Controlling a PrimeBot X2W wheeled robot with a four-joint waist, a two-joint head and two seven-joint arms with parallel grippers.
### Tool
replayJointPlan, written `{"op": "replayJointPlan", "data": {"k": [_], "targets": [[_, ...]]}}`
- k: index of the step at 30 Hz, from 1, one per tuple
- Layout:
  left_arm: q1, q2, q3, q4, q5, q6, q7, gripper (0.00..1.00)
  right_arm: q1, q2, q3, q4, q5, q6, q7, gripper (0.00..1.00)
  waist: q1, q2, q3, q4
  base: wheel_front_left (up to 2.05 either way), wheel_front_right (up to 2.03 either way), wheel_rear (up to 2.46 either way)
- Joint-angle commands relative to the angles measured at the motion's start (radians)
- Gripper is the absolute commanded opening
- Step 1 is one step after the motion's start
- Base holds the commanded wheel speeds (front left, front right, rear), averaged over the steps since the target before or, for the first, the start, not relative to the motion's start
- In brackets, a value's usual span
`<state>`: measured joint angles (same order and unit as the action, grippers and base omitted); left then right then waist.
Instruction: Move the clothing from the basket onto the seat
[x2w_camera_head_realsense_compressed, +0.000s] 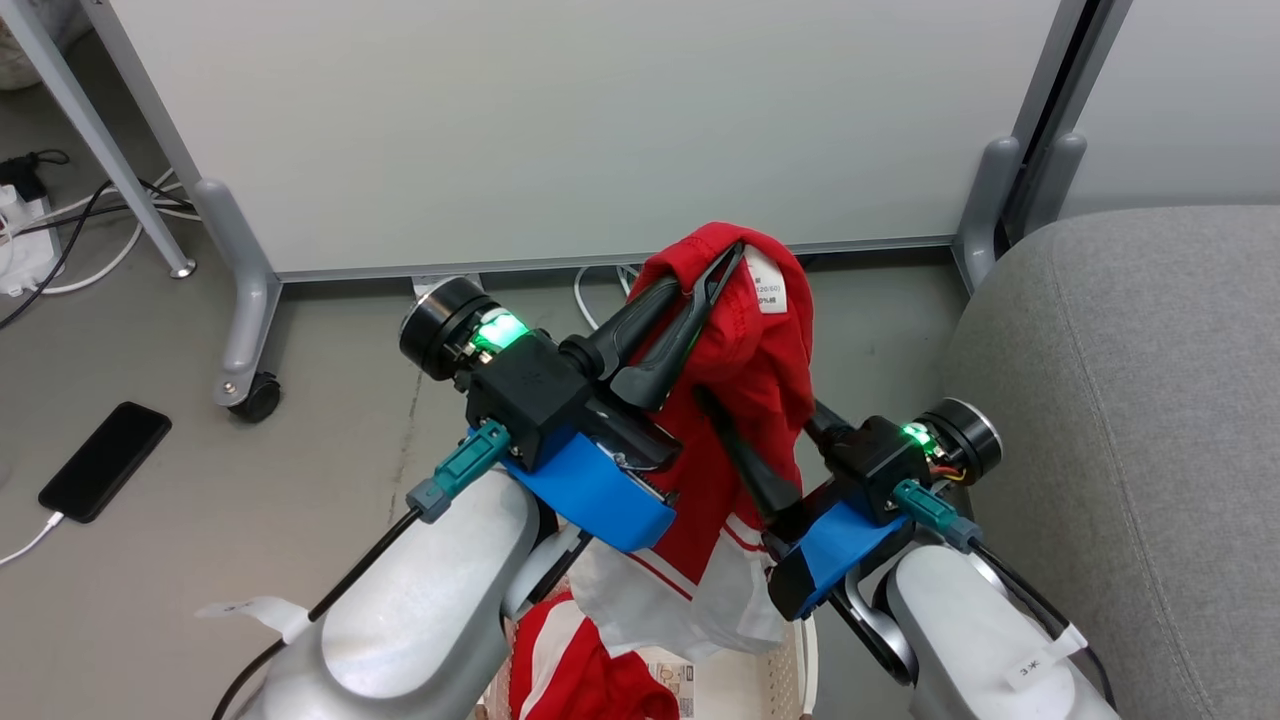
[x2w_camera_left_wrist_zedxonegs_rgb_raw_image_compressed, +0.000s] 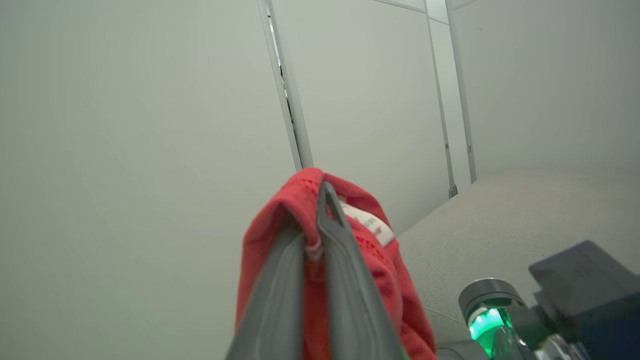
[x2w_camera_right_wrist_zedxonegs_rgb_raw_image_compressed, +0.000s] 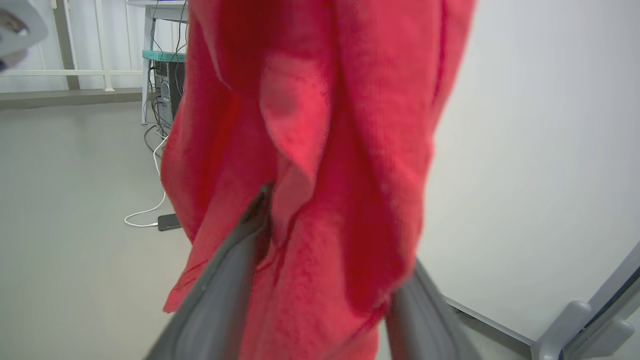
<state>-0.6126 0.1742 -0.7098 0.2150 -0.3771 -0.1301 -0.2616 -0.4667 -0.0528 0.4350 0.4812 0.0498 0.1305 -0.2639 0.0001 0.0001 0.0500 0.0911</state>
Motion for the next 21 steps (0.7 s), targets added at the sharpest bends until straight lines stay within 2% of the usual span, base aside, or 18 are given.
{"op": "replayJointPlan", "data": {"k": [1,21], "targets": [[-0.017,0.000,0.001,-0.002,0.000,0.000,-0.005,0.00,-0.023,0.002,0.003,0.003,0.009,0.000,-0.001,0.00,-0.0001,-0.0001,0.001,-0.002,0.00,0.00,0.00],[-0.023,0.012,-0.001,0.008,-0.002,0.000,-0.005,0.00,-0.028,0.003,0.011,-0.034,0.062,0.000,-0.001,0.00,-0.0001,-0.0001,0.011,-0.007,0.00,0.00,0.00]]}}
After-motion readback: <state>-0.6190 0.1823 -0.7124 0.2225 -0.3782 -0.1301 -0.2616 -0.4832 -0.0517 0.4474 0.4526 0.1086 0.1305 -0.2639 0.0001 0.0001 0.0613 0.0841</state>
